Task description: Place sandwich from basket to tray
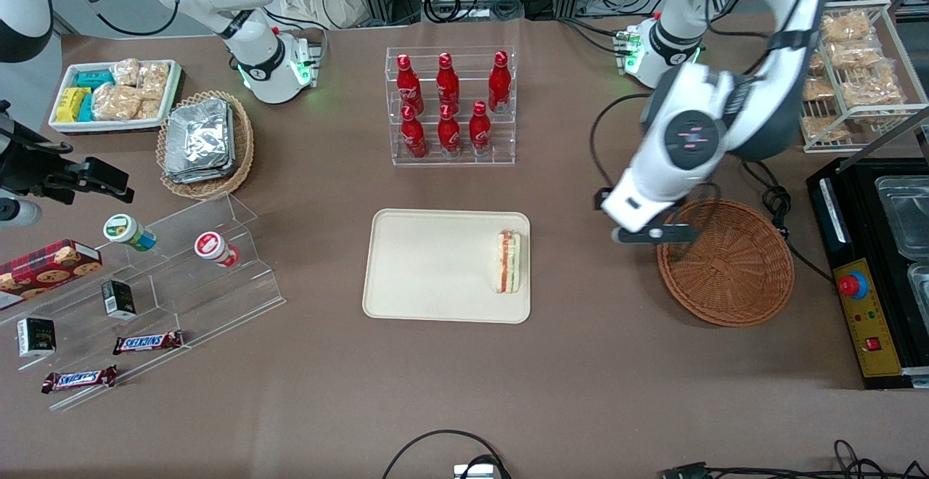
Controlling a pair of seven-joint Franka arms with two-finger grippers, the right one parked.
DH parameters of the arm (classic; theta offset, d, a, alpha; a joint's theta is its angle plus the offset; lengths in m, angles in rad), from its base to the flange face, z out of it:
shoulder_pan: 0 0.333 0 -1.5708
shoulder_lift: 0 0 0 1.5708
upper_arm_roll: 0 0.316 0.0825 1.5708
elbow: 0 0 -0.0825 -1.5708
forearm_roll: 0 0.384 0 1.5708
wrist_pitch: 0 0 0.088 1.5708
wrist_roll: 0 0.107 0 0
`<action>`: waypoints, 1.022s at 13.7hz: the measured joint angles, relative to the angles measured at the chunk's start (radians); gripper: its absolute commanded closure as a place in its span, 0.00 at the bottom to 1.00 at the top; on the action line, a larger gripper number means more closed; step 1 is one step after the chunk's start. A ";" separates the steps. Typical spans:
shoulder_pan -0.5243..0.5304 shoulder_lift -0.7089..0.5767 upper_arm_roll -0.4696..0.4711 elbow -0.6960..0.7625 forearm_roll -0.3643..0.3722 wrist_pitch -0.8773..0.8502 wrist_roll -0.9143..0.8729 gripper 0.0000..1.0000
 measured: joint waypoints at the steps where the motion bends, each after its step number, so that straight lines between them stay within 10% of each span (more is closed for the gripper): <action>1: 0.001 -0.020 0.054 0.001 -0.009 -0.025 0.061 0.00; 6: 0.003 -0.046 0.222 0.118 -0.017 -0.163 0.223 0.00; 14: -0.019 0.077 0.221 0.393 -0.019 -0.302 0.219 0.00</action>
